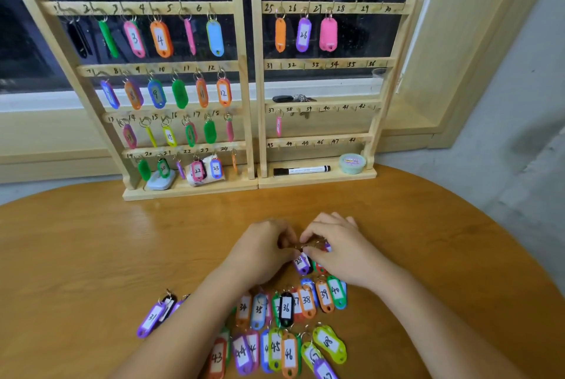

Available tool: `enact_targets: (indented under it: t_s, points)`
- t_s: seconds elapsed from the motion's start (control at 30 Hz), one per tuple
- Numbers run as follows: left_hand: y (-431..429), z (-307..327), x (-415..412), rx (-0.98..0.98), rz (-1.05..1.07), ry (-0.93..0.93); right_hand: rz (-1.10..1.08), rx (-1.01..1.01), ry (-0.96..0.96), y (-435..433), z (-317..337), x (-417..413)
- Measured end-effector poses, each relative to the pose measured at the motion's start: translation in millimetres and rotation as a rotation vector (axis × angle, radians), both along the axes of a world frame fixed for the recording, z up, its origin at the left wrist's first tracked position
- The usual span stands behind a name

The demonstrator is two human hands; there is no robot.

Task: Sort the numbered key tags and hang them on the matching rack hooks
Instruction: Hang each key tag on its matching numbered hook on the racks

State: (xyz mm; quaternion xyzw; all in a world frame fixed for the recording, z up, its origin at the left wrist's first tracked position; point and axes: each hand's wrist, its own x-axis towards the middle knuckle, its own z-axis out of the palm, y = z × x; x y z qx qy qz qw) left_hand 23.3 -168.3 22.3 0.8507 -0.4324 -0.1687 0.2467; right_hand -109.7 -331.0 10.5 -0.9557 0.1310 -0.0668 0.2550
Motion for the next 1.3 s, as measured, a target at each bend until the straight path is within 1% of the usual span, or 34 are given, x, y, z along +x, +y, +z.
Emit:
enact_targets:
  t_s: [0.13, 0.27, 0.37, 0.5, 0.57, 0.67, 0.77, 1.07, 1.3]
  points:
    - [2, 1, 4, 0.016, 0.012, 0.013, -0.009, -0.035, -0.019, 3, -1, 2]
    - [5, 2, 8, 0.009, 0.007, 0.046, -0.010, -0.024, -0.047, 4, -1, 3]
    - [9, 7, 12, -0.042, 0.023, 0.075, -0.040, 0.049, -0.104, 2, 4, 4]
    - [11, 19, 17, -0.155, 0.048, 0.144, -0.062, 0.237, -0.207, -4, 22, 8]
    - [9, 30, 19, -0.193, 0.045, 0.153, -0.068, 0.293, -0.247, -9, 33, 13]
    - [5, 52, 24, -0.249, 0.045, 0.124, -0.090, 0.323, -0.317, -19, 56, 20]
    - [-3, 81, 33, -0.312, 0.058, 0.069, -0.129, 0.286, -0.407, -33, 87, 28]
    - [-37, 168, 62, -0.441, 0.016, -0.043, -0.204, 0.308, -0.601, -70, 199, 53]
    - [-67, 221, 76, -0.498, 0.012, -0.158, -0.340, 0.180, -0.717, -109, 259, 75]
